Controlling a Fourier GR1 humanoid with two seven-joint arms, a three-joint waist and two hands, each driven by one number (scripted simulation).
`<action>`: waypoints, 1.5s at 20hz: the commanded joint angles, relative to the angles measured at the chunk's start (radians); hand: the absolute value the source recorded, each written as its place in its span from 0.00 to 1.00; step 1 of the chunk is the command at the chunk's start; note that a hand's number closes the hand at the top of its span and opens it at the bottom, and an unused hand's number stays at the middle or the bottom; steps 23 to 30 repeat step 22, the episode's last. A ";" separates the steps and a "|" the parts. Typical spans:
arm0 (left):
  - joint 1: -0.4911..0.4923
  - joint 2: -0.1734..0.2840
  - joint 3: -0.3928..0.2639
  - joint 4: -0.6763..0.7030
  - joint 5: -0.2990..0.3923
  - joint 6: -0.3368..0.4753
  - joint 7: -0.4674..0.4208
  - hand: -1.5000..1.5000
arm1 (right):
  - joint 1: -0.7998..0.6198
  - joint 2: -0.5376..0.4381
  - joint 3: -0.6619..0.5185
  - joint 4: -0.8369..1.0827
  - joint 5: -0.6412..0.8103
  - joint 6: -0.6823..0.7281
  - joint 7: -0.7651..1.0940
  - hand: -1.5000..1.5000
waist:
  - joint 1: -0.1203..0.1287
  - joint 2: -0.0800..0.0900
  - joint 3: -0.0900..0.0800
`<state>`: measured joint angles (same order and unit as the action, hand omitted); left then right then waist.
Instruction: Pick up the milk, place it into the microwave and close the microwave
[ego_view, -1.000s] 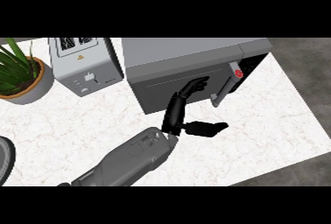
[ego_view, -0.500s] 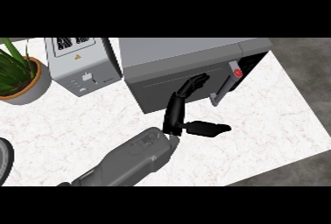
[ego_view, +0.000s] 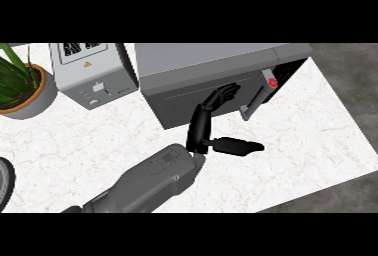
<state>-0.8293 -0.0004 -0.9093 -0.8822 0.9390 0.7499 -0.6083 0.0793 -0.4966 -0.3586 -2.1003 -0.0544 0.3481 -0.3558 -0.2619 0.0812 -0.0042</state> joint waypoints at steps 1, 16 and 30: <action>-0.066 0.000 0.048 0.075 0.042 0.003 0.002 0.00 | -0.033 -0.018 0.001 0.020 -0.001 0.003 0.008 1.00 | -0.008 0.013 0.000; -0.080 0.000 0.033 0.111 0.104 0.001 -0.062 0.00 | -0.083 0.078 0.069 0.210 -0.367 0.095 0.100 0.00 | -0.017 0.015 0.005; -0.072 0.000 0.029 0.107 0.129 -0.004 -0.098 0.00 | -0.122 0.045 0.046 0.267 -0.423 0.130 0.105 0.00 | -0.029 0.017 0.006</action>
